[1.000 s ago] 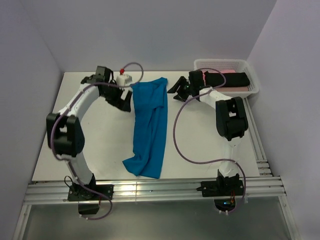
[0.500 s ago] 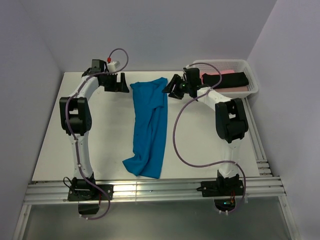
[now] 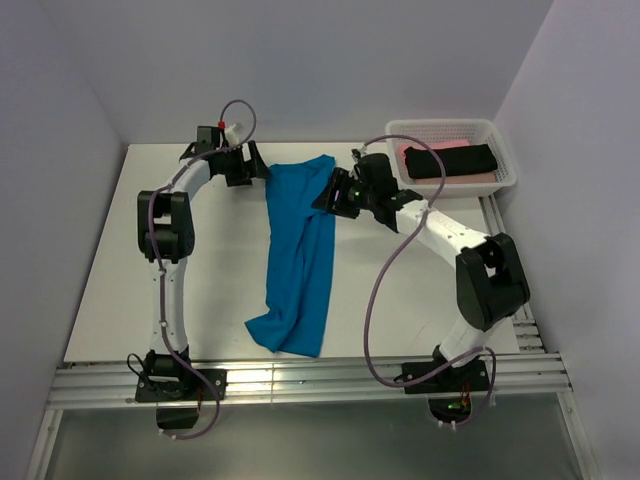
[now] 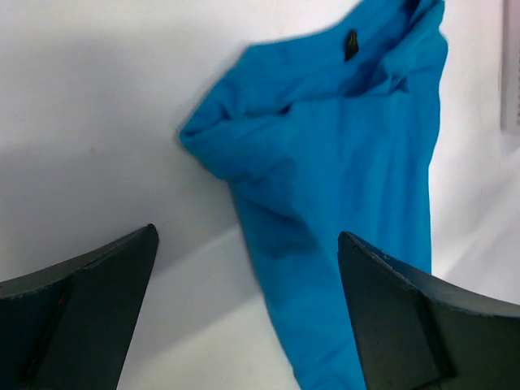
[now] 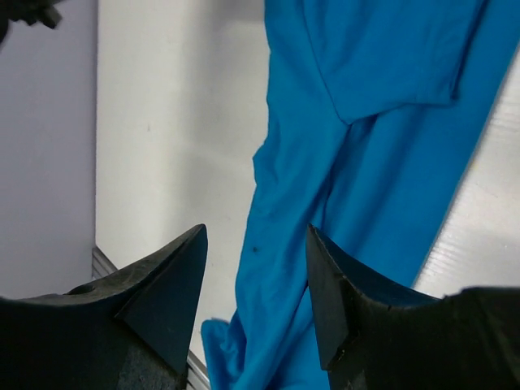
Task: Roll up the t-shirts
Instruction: Fold the tshirt
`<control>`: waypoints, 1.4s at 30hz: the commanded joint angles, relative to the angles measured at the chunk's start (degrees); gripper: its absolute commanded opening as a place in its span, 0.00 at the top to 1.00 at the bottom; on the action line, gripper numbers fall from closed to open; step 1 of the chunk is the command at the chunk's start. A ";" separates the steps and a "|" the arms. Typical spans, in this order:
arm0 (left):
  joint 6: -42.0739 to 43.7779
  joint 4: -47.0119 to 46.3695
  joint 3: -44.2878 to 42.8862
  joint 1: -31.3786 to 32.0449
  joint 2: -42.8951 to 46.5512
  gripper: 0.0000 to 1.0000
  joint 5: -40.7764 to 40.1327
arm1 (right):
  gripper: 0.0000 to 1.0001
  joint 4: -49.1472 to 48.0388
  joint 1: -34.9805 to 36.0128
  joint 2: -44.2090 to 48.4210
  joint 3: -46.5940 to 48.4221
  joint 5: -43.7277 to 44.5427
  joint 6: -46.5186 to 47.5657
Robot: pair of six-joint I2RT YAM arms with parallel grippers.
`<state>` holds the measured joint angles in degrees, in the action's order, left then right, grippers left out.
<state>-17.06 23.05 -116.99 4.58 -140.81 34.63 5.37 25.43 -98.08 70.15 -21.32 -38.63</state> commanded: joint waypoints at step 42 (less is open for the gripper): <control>-8.09 -33.42 -7.55 0.78 -9.57 1.00 -7.47 | 0.45 2.38 26.42 15.04 -19.53 14.82 -4.52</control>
<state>-28.23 -6.31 -124.60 6.07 -153.32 30.92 8.73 49.98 -80.90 47.83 -6.96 -42.59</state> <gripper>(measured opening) 0.034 0.551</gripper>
